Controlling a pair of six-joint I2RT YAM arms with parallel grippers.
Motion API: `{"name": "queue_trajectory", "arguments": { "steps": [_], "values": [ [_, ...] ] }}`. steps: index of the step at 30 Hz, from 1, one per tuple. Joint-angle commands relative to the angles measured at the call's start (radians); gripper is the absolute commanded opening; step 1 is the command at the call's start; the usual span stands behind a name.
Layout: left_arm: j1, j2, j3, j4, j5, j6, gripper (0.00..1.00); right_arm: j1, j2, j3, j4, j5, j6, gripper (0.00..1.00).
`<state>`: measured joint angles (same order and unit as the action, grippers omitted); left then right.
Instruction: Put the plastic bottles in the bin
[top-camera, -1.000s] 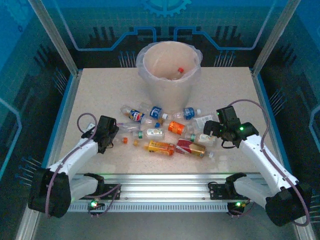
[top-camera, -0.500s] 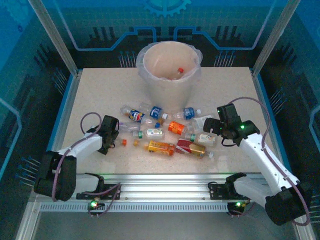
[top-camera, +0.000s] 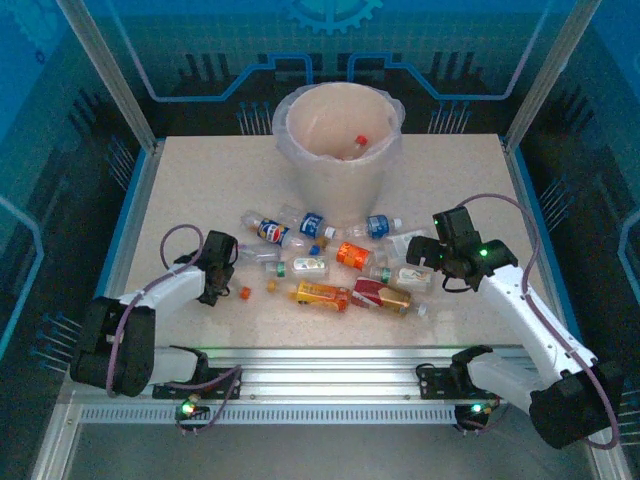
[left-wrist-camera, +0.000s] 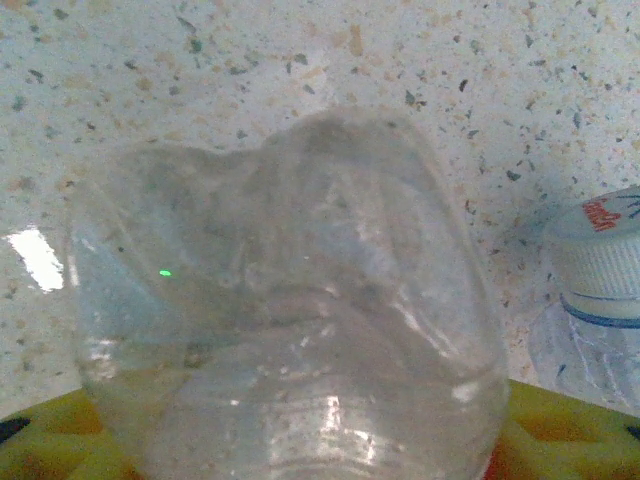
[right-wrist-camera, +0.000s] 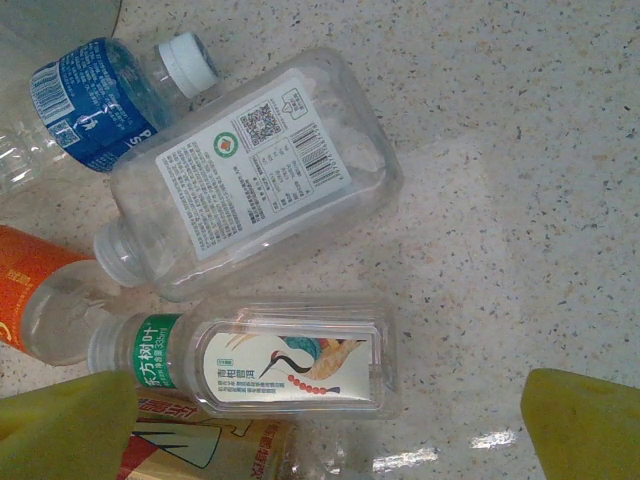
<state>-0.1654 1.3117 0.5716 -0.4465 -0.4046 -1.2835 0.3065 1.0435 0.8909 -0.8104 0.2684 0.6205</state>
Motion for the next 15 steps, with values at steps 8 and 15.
{"name": "queue_trajectory", "arguments": {
  "steps": [8, 15],
  "values": [
    [0.007, -0.235, 0.057, -0.011, -0.139, 0.111, 0.59, -0.011, -0.055, -0.001, 0.021, 0.002, 0.007, 1.00],
    [0.006, -0.265, 0.236, 0.173, -0.141, 0.367, 0.59, -0.011, -0.056, 0.000, 0.044, -0.013, 0.027, 1.00]
  ]
}}
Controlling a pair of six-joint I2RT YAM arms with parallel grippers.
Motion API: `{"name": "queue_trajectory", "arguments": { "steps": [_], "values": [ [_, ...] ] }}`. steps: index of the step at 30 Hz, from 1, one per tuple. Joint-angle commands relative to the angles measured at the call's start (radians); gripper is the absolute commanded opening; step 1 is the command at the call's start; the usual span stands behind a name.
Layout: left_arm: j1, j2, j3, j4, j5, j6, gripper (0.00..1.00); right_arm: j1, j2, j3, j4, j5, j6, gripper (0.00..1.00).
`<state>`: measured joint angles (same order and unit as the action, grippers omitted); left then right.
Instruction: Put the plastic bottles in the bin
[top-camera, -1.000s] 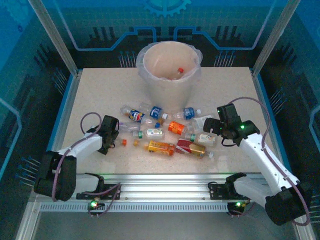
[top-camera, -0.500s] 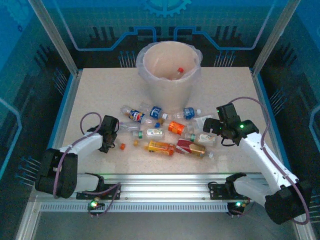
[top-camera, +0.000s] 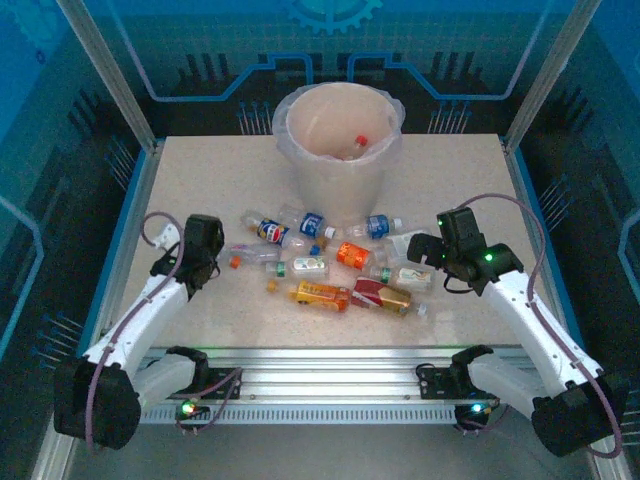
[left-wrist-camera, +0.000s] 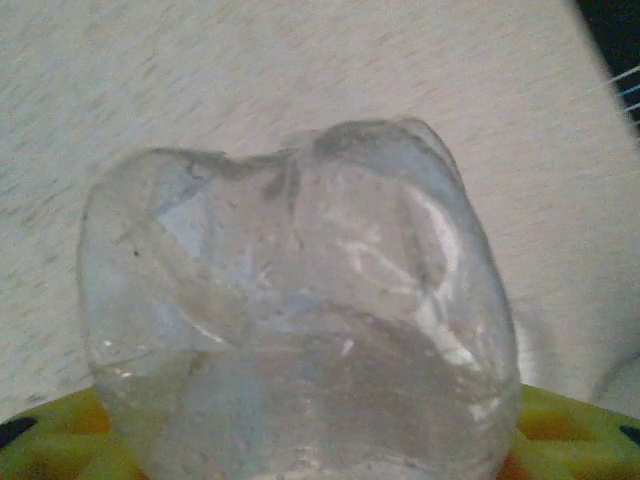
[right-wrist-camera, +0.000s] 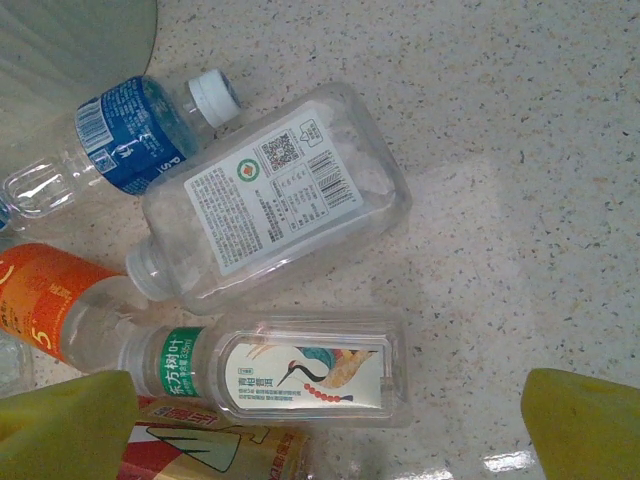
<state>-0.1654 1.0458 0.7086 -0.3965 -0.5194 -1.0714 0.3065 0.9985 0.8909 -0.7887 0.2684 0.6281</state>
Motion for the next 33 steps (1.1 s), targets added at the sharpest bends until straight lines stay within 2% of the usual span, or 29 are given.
{"name": "queue_trajectory", "arguments": {
  "steps": [1, 9, 14, 17, 26, 33],
  "values": [
    [0.005, 0.016, 0.146, 0.146, -0.009, 0.197, 0.59, -0.011, -0.009, 0.000, 0.026, -0.018, 0.022, 1.00],
    [-0.096, 0.204, 0.506, 0.355, 0.103, 0.479, 0.59, -0.011, -0.006, 0.013, 0.023, -0.034, 0.027, 1.00],
    [-0.161, 0.411, 0.776, 0.408, 0.244, 0.609, 0.59, -0.010, -0.018, 0.003, 0.017, -0.033, 0.042, 1.00],
    [-0.192, 0.544, 0.933, 0.417, 0.291, 0.681, 0.59, -0.012, -0.027, -0.004, 0.014, -0.034, 0.051, 1.00],
    [-0.215, 0.897, 1.292, 0.422, 0.482, 0.743, 0.59, -0.012, -0.040, -0.006, -0.004, -0.024, 0.064, 1.00],
    [-0.244, 1.072, 1.474, 0.342, 0.595, 0.730, 0.59, -0.011, -0.038, -0.005, -0.011, -0.020, 0.071, 1.00]
  ]
}}
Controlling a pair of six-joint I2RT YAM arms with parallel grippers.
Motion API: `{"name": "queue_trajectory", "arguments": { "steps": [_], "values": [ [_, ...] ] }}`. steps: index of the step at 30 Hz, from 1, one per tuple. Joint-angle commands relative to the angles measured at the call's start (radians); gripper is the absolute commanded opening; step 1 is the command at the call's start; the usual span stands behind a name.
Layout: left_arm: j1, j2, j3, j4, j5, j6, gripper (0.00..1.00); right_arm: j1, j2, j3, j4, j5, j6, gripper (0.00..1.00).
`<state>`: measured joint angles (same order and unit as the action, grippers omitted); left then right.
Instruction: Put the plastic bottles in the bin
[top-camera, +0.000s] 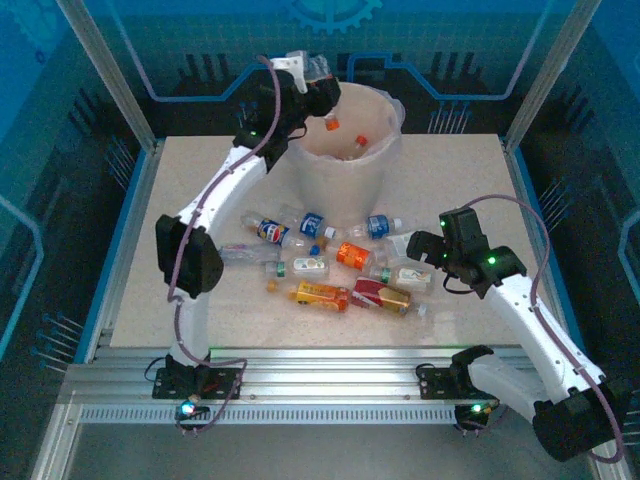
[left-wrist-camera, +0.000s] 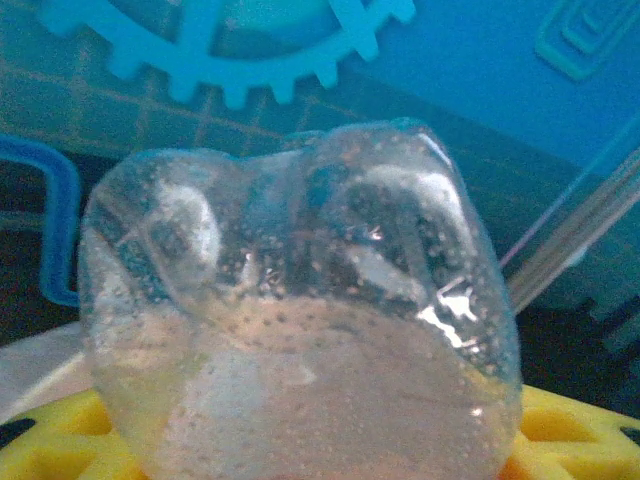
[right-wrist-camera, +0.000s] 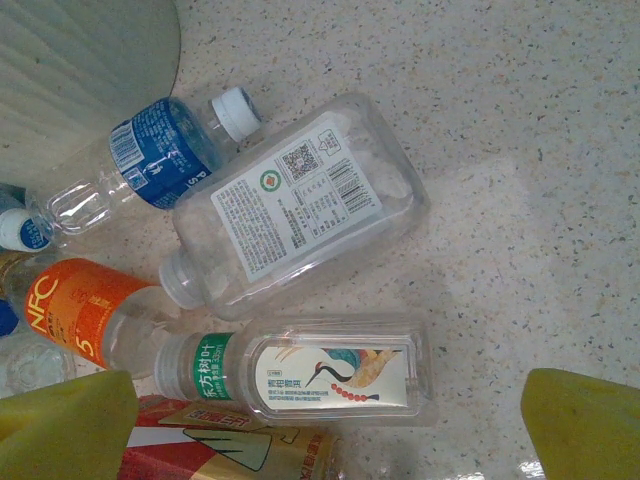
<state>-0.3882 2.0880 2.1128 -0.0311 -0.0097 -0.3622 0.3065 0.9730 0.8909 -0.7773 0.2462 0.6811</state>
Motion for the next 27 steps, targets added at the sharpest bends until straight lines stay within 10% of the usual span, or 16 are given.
{"name": "queue_trajectory", "arguments": {
  "steps": [1, 12, 27],
  "values": [
    [-0.026, 0.045, 0.079, -0.029, 0.095, 0.024, 0.59, -0.011, -0.014, -0.006, -0.024, 0.003, 0.020, 1.00],
    [-0.037, 0.171, 0.141, -0.077, 0.179, 0.035, 0.62, -0.012, -0.026, -0.034, -0.032, 0.011, 0.021, 1.00],
    [-0.041, 0.204, 0.206, -0.126, 0.169, 0.071, 0.92, -0.012, -0.019, -0.030, -0.025, 0.004, 0.024, 1.00]
  ]
}}
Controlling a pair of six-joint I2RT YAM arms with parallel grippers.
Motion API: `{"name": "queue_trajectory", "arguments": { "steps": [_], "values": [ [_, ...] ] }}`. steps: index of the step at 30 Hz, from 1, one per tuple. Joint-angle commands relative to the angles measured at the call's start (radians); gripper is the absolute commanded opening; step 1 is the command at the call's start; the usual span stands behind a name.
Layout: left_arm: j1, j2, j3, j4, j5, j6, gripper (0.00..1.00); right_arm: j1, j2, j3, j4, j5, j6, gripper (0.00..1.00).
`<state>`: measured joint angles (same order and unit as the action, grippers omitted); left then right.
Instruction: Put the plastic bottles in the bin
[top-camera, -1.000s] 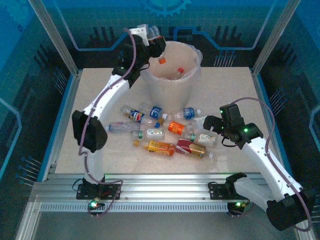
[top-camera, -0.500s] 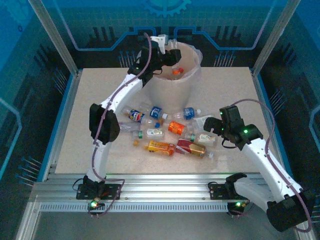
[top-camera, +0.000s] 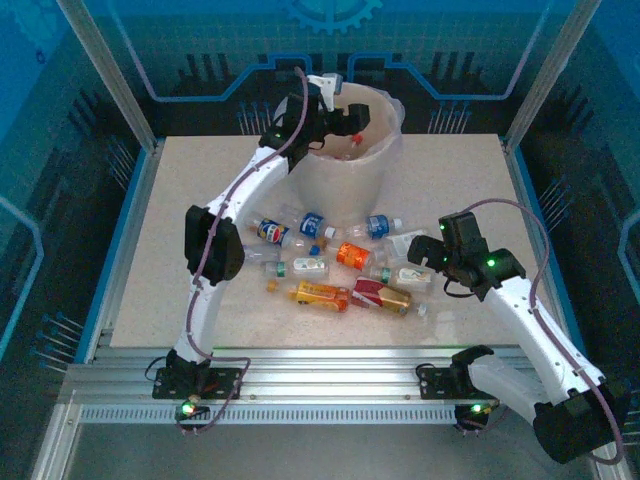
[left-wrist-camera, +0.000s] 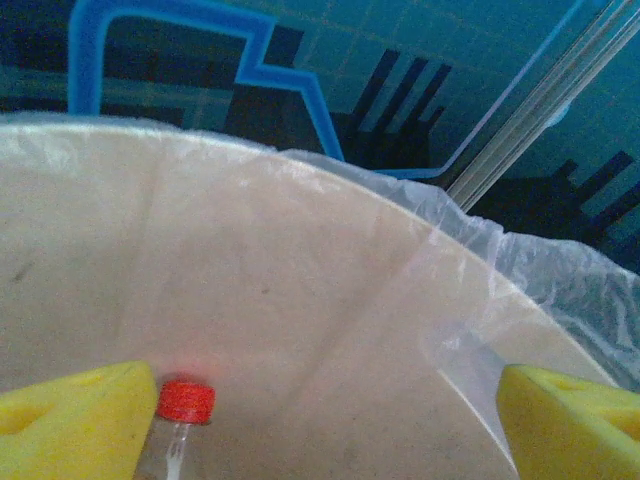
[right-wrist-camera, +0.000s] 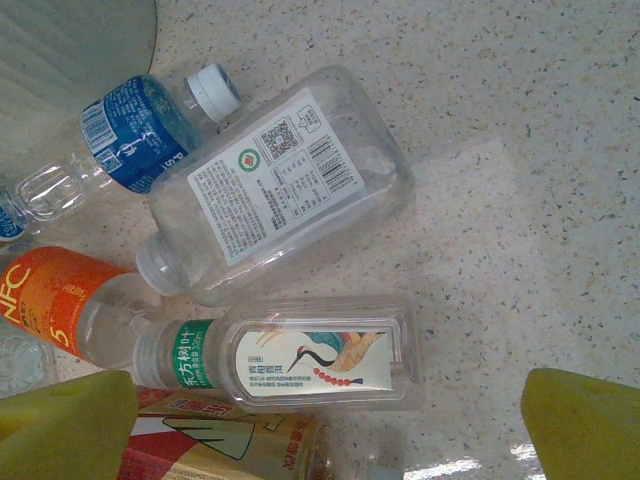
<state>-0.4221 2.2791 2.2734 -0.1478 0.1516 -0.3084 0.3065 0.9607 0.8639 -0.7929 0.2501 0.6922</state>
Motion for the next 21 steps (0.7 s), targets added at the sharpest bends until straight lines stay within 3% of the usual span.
{"name": "queue_trajectory", "arguments": {
  "steps": [1, 14, 21],
  "values": [
    [-0.007, 0.011, 0.054, -0.014, 0.008, 0.017, 0.93, -0.011, -0.006, -0.002, -0.009, 0.000, 0.011, 1.00],
    [-0.012, -0.167, 0.079, -0.078, -0.014, 0.025, 0.99, -0.013, -0.013, -0.007, -0.014, 0.015, 0.013, 1.00],
    [-0.012, -0.381, -0.129, -0.054, -0.083, 0.042, 0.99, -0.016, -0.011, -0.009, -0.005, 0.019, 0.003, 1.00]
  ]
}}
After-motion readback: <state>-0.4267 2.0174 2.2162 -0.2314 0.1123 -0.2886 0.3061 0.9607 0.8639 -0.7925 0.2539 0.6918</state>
